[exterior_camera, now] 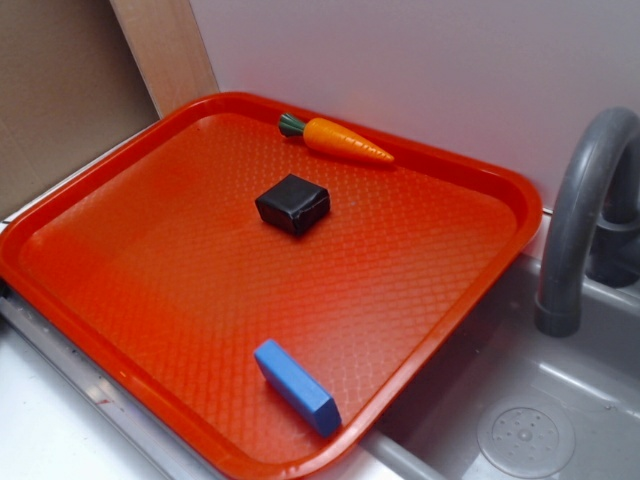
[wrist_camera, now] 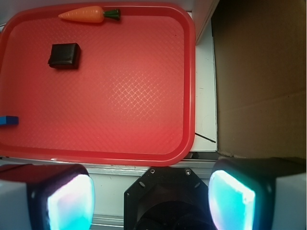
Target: Grab the blue block.
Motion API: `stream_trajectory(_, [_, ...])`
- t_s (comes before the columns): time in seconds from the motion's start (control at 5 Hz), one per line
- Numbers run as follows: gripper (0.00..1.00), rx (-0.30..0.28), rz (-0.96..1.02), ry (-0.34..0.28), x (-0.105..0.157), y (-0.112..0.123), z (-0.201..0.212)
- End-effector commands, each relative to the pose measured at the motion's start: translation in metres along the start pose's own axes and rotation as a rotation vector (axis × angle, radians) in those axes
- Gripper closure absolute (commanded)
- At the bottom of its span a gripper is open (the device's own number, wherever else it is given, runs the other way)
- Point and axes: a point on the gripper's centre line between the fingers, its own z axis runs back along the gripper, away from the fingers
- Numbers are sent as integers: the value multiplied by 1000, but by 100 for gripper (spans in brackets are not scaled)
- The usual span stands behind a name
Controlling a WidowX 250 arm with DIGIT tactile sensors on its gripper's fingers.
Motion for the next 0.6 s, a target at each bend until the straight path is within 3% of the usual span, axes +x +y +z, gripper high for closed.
stream_trajectory(0.0, [0, 0, 0, 0, 0, 0, 0])
stream_trajectory(0.2, [0, 30, -114, -51, 10, -22, -2])
stream_trajectory(0.4, [0, 25, -301, -79, 19, -53, -5])
